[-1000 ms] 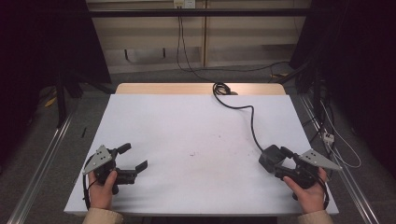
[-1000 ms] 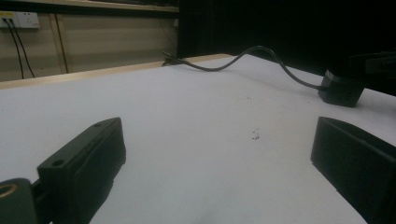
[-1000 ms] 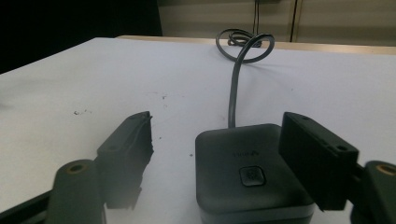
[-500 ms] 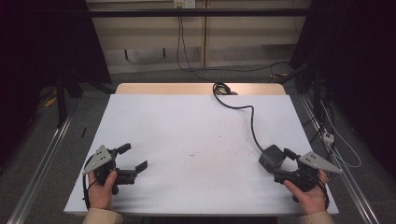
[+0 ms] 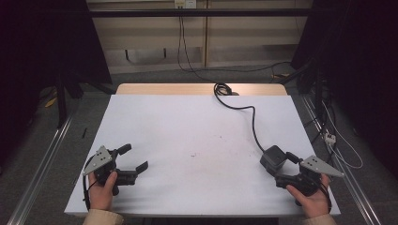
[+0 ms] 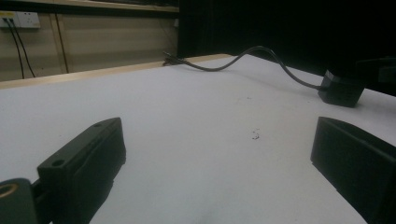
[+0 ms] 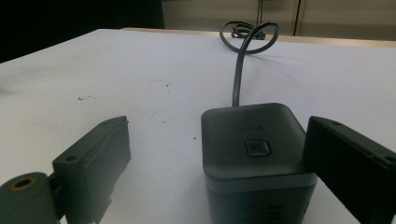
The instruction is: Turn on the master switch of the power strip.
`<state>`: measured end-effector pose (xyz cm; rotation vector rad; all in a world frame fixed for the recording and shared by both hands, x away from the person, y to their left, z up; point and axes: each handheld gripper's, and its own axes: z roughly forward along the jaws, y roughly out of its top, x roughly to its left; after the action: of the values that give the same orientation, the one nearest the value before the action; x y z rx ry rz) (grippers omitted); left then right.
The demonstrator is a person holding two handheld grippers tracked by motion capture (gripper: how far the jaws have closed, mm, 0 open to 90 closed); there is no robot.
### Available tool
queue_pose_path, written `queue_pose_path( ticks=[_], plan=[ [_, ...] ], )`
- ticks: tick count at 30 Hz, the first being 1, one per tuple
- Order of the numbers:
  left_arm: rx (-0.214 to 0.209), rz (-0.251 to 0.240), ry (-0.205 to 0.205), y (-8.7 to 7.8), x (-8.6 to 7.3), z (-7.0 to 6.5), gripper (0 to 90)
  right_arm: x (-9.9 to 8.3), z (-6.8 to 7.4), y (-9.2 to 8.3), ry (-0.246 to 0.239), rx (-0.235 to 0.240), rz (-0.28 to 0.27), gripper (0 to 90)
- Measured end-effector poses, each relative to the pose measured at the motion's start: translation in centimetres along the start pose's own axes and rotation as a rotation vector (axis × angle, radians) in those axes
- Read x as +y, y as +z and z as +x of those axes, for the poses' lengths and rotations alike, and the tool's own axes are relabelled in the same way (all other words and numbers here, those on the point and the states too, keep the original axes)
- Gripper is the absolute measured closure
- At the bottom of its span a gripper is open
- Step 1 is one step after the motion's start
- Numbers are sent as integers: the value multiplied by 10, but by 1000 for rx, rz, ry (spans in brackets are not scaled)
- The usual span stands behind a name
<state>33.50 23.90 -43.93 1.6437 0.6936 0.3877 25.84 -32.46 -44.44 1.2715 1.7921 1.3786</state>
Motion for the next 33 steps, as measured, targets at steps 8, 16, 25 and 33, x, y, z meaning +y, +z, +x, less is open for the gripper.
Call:
queue_pose_path(
  ticks=[8, 16, 25, 33],
  plan=[
    [0, 5, 4, 0, 0, 0, 28, -3, -3, -5, -2, -11, 0, 72],
    [0, 8, 7, 0, 0, 0, 28, -5, -5, -7, -5, -20, 1, 71],
    [0, 6, 3, 1, 0, 0, 28, -6, -6, -8, -13, -29, 3, 71],
    [3, 6, 2, 2, 0, 1, 29, -6, -6, -8, -15, -30, 0, 71]
  ],
)
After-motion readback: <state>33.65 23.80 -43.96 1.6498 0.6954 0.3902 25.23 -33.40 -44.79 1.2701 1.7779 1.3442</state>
